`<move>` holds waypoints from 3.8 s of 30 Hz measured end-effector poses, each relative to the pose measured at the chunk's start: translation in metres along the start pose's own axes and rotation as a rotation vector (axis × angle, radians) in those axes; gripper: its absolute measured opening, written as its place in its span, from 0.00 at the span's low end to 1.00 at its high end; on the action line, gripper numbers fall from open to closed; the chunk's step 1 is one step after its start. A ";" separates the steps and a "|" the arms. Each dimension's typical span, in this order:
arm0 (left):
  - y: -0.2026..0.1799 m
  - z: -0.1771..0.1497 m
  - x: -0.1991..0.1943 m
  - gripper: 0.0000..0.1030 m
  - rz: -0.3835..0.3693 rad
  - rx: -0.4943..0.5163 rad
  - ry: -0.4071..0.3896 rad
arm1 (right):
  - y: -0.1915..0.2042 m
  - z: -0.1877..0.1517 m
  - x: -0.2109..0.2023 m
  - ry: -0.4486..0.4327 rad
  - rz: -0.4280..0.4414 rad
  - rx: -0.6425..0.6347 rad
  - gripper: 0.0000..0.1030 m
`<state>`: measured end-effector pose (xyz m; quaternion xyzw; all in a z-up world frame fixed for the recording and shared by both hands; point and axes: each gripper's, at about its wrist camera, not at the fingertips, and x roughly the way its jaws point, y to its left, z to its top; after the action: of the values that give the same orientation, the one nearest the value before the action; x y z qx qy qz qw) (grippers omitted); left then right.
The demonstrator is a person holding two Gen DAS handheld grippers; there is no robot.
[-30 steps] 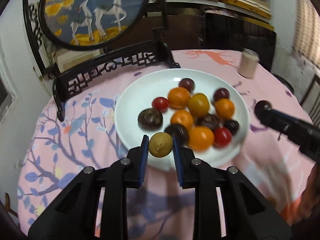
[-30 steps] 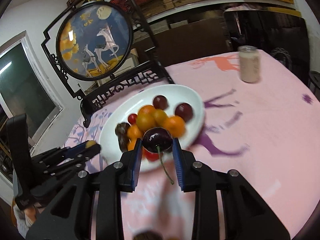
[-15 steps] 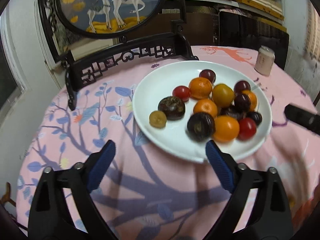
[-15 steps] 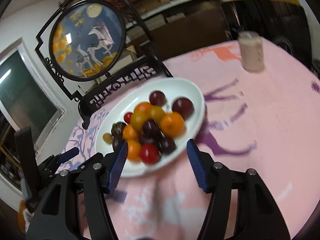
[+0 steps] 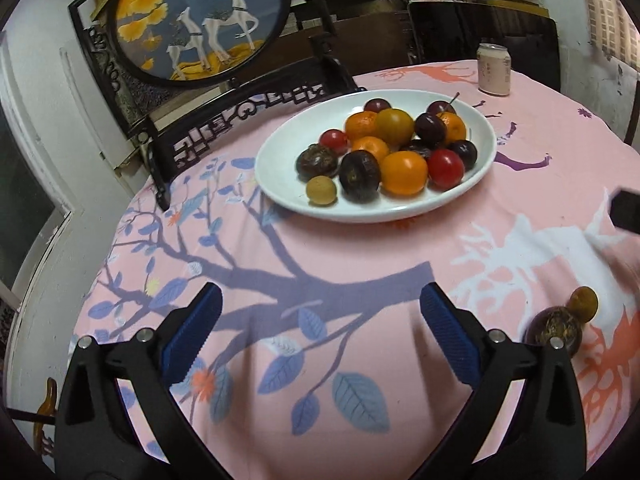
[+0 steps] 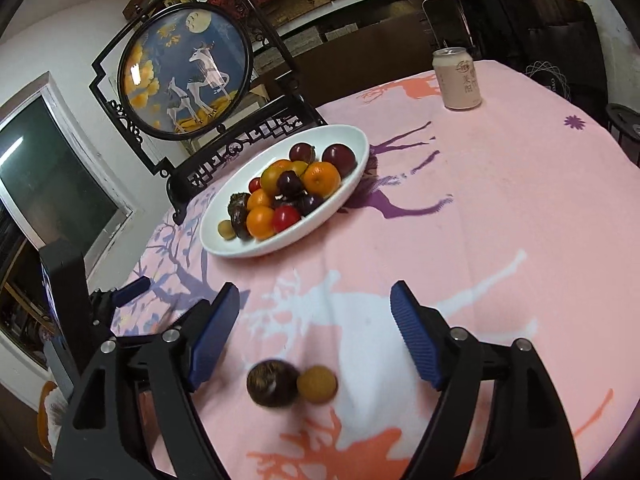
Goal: Organize fruits
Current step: 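Grasp a dark brown fruit with the left tool while the right tool grasps a small yellow fruit, then drop the dark brown fruit and small yellow fruit into the white plate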
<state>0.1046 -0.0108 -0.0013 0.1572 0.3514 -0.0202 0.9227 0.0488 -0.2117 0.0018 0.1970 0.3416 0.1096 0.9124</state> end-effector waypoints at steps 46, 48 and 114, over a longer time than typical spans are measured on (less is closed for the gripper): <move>-0.032 -0.014 -0.034 0.98 -0.187 0.114 -0.064 | -0.009 -0.032 0.016 0.120 -0.125 -0.083 0.23; -0.046 -0.017 -0.036 0.98 -0.185 0.161 -0.076 | -0.012 -0.032 0.017 0.129 -0.131 -0.068 0.23; 0.032 0.080 0.041 0.94 -0.086 -0.157 -0.075 | 0.047 0.080 0.071 -0.029 -0.020 -0.116 0.66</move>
<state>0.1916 -0.0016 0.0368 0.0682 0.3234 -0.0380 0.9430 0.1517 -0.1687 0.0364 0.1418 0.3234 0.1174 0.9282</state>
